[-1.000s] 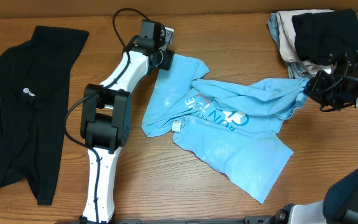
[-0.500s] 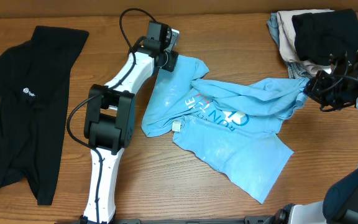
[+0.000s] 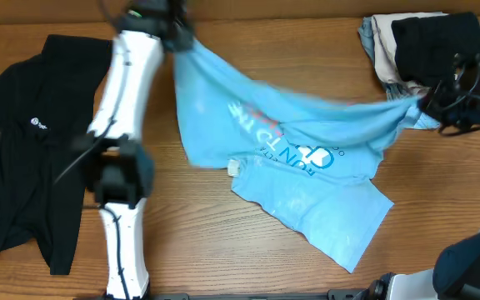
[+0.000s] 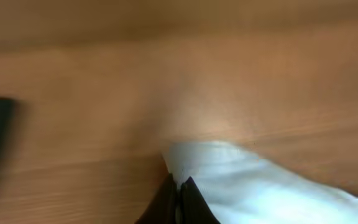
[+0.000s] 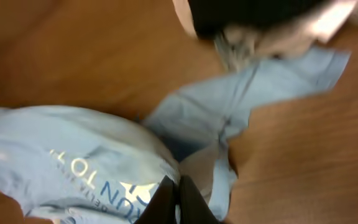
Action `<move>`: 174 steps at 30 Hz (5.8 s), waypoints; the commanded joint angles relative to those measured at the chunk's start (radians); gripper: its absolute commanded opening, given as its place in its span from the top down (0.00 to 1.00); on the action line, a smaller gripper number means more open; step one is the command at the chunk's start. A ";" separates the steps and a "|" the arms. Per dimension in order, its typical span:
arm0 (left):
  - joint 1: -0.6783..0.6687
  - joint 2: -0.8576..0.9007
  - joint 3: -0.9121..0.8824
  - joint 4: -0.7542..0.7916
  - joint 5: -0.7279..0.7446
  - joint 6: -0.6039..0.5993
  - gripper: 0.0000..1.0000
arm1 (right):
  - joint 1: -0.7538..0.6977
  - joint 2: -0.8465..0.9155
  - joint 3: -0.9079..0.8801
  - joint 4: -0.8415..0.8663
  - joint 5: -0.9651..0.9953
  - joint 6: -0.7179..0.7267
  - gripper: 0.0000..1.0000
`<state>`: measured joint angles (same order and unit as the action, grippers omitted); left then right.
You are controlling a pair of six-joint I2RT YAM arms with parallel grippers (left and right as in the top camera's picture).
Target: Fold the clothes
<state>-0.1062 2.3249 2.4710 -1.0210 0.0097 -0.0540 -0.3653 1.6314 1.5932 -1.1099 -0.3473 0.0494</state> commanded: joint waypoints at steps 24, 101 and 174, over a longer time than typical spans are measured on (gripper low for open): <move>0.290 -0.819 0.182 0.002 -0.118 0.042 0.96 | -0.129 -0.083 1.080 -0.542 0.012 -0.023 0.96; 0.304 -0.335 0.228 -0.531 0.000 0.047 0.96 | 0.039 0.417 0.855 -0.298 -0.166 -0.118 0.96; 0.248 -0.826 -1.341 0.201 0.012 -0.196 0.96 | -0.169 -0.224 -0.422 -0.061 0.055 0.059 0.96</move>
<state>0.1764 1.4422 1.1355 -0.8684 -0.0055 -0.2420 -0.5694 1.3735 1.1664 -1.2037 -0.2928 0.1047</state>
